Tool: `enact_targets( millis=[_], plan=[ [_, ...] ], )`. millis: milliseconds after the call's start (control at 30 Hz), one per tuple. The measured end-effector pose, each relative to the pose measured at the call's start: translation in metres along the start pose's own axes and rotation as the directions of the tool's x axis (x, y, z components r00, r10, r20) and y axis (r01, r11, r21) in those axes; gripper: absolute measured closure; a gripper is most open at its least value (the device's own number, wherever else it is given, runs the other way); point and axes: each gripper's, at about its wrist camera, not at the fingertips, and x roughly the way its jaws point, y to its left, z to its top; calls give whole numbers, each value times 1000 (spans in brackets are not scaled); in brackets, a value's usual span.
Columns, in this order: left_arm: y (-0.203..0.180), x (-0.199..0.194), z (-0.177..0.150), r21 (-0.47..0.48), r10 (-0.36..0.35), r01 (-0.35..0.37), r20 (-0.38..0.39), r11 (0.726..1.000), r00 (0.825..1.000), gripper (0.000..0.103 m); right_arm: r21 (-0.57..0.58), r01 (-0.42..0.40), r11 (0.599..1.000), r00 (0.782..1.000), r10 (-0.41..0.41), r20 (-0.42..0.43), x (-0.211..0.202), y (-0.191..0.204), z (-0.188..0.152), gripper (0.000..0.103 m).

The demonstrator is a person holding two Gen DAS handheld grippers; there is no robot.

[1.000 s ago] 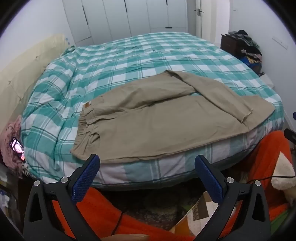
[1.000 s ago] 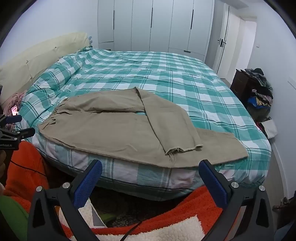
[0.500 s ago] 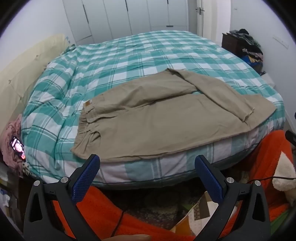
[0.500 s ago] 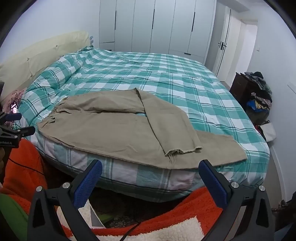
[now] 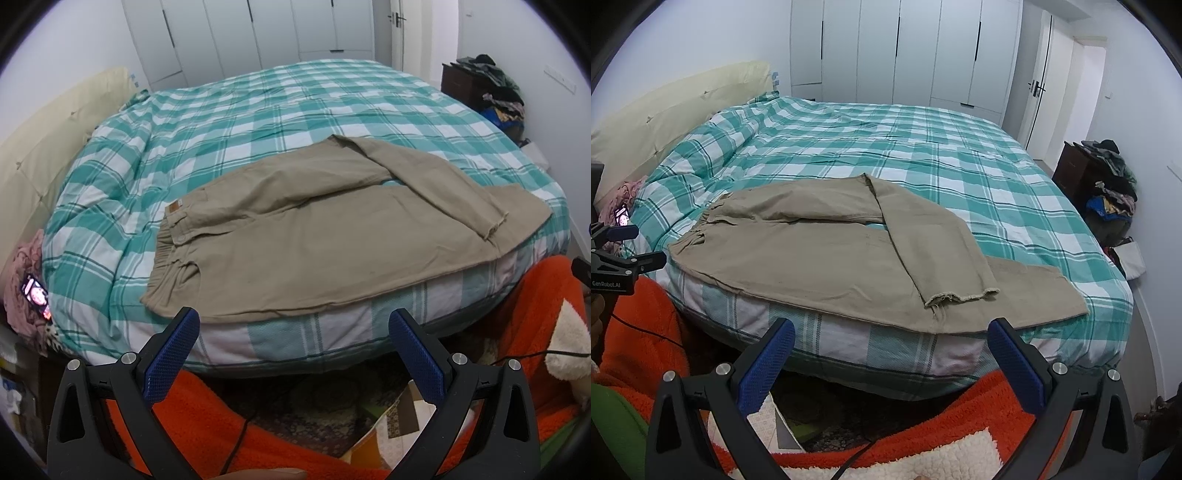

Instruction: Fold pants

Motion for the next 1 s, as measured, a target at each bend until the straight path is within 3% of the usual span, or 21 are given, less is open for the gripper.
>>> enact_targets(
  millis=[1000],
  plan=[
    [-3,6,-5,23,9,-9,4,1000,1000,1,19,-14,1000,1000,15,-22,7,1,-4,0]
  ],
)
